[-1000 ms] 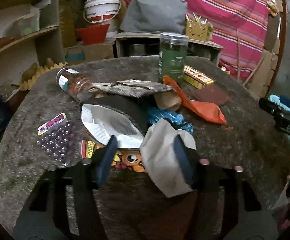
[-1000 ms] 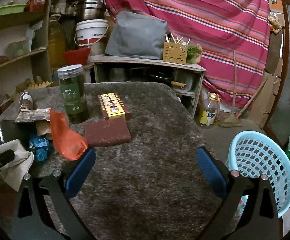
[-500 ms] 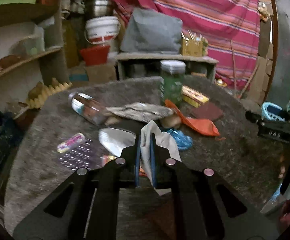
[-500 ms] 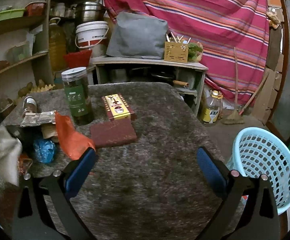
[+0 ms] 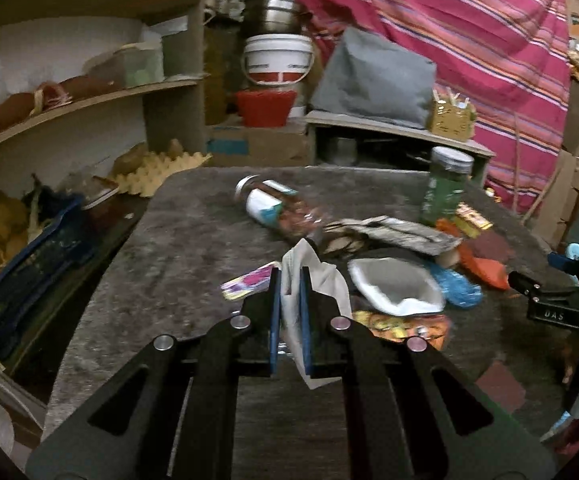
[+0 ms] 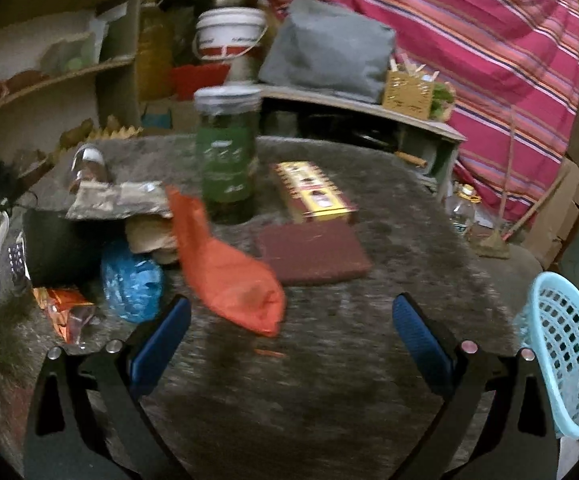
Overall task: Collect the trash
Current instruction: 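Grasp the white cloth with the left tool while the right tool grasps the orange plastic bag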
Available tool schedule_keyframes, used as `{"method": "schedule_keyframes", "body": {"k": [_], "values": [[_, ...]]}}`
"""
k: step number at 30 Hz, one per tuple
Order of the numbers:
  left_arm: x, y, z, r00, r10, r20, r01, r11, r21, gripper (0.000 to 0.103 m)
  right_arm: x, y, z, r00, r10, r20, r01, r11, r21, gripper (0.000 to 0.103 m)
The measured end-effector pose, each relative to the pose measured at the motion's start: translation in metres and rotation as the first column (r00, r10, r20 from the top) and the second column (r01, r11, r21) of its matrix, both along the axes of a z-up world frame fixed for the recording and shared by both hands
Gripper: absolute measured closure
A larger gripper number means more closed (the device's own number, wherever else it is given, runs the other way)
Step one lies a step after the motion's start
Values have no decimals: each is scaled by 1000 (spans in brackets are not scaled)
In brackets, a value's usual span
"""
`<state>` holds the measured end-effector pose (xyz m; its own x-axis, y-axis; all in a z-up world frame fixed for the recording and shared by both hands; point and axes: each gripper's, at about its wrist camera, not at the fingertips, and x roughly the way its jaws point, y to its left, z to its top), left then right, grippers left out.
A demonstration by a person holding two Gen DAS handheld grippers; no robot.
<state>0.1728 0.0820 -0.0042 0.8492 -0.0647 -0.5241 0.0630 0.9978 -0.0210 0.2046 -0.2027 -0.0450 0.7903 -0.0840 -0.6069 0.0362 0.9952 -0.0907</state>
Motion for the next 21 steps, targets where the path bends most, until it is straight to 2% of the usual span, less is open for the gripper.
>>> {"method": "schedule_keyframes", "body": {"k": [5,7,9,10,12,18,20,21], "values": [[5,11,-8,999,38,-16,-38,999,17,96,25,22,-15,995,41,-94,-47,997,-67,8],[7,12,-12,999,42,-27,-41,999,20,96,31,22,-17,992,54,-116,-60,997,-47,24],[10,13,-13,999,41,-32,-40,999,13,96,36,20,-18,989,62,-135,-67,997,-27,33],[10,13,-13,999,42,-32,-41,999,15,96,40,20,-19,986,74,-151,-77,997,-13,44],[11,14,-14,998,46,-32,-45,999,17,96,43,19,-22,981,96,-171,-95,995,10,56],[8,13,-10,998,57,-20,-57,998,13,96,29,23,-11,980,159,-116,-158,987,15,66],[3,11,-6,998,64,-7,-64,998,16,96,23,22,-5,982,168,-91,-168,986,7,74],[1,10,-4,998,64,-2,-64,998,14,96,21,20,-2,982,171,-83,-172,985,5,75]]}}
